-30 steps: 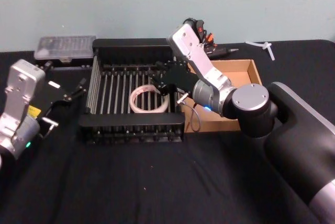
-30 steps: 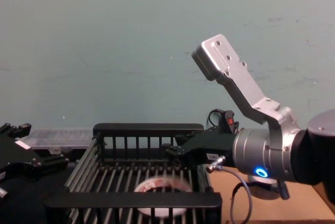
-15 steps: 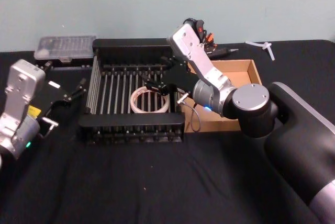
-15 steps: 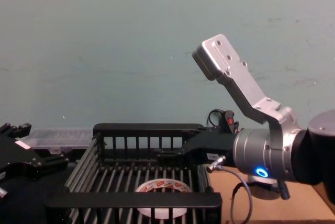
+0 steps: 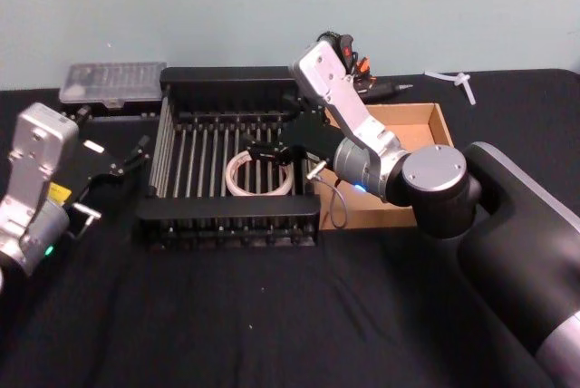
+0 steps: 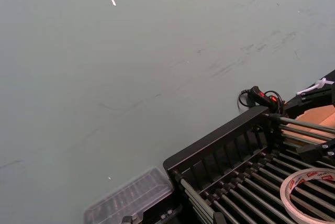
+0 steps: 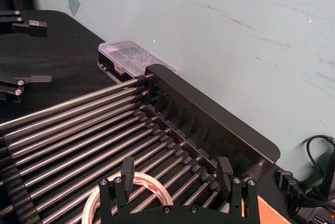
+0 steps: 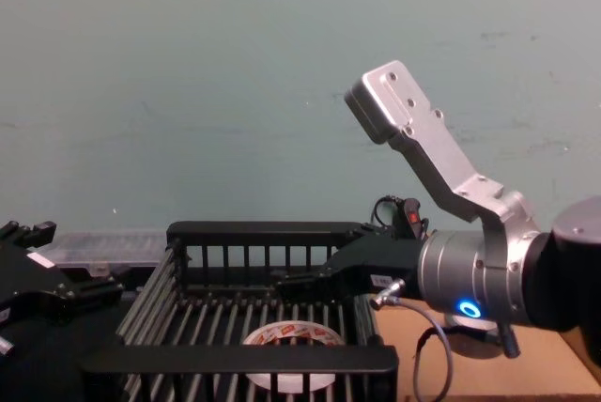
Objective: Pick up the white tape and place it into the black box , Pick up the silver tape and place it into the brown box.
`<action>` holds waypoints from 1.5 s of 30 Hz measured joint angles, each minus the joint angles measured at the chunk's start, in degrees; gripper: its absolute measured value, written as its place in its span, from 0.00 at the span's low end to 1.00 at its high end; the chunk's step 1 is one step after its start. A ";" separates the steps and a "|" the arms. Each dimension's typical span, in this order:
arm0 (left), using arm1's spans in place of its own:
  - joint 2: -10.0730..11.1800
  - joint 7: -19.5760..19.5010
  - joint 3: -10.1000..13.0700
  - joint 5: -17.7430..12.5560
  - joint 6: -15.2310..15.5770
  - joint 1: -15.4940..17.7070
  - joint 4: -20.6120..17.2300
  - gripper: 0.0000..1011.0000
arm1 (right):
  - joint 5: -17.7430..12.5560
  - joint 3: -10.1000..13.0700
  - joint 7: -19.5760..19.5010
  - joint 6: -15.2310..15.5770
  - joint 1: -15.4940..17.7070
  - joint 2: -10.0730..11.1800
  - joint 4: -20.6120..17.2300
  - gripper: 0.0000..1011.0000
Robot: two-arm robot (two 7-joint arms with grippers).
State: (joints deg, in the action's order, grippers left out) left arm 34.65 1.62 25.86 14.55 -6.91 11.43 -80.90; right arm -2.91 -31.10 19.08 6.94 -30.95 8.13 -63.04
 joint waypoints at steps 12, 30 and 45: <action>0.00 0.00 0.00 0.00 0.00 0.00 0.00 0.99 | -0.29 2.11 1.17 0.13 1.45 0.54 -2.94 0.99; 0.00 0.00 0.00 0.00 0.00 0.00 0.00 0.99 | -3.96 9.38 0.62 1.33 7.14 5.49 -14.06 0.99; 0.00 0.00 0.00 0.00 0.00 0.00 0.00 0.99 | -3.00 16.16 -6.17 -1.11 13.55 7.62 -17.90 0.99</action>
State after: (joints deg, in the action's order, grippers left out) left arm 34.64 1.62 25.86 14.55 -6.90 11.43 -80.90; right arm -5.91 -14.95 12.91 5.82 -17.40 15.75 -80.94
